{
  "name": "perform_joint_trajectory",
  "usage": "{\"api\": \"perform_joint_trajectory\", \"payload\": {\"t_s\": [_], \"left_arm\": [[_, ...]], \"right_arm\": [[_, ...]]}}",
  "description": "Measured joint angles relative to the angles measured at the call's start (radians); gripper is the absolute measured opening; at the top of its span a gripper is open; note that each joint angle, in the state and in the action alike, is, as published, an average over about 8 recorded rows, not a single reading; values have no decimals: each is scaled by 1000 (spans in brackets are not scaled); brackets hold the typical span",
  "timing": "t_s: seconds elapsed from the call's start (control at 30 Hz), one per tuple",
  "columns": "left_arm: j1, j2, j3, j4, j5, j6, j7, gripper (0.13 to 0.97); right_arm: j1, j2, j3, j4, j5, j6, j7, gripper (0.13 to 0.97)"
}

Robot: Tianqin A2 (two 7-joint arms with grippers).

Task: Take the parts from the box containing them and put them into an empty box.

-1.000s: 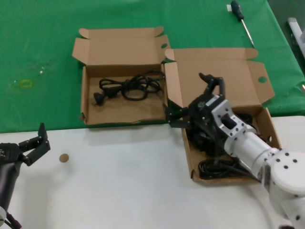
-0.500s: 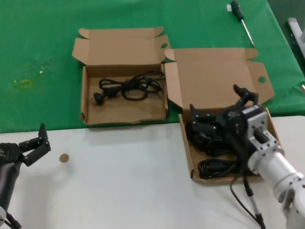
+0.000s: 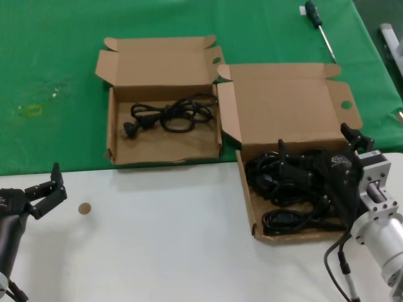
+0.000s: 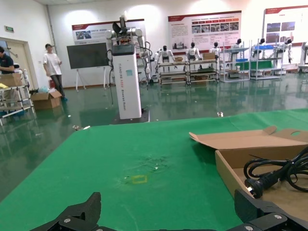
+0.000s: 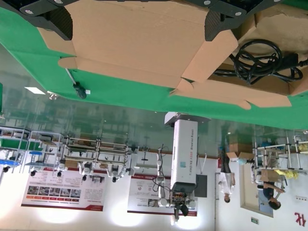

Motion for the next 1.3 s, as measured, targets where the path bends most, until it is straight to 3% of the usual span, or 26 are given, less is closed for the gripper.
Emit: {"api": "perform_joint_trajectory", "payload": {"t_s": [1.3], "left_arm": [[0, 0, 0, 0, 0, 0, 0, 966]], "right_arm": [[-1, 0, 1, 1, 0, 1, 1, 966]]}}
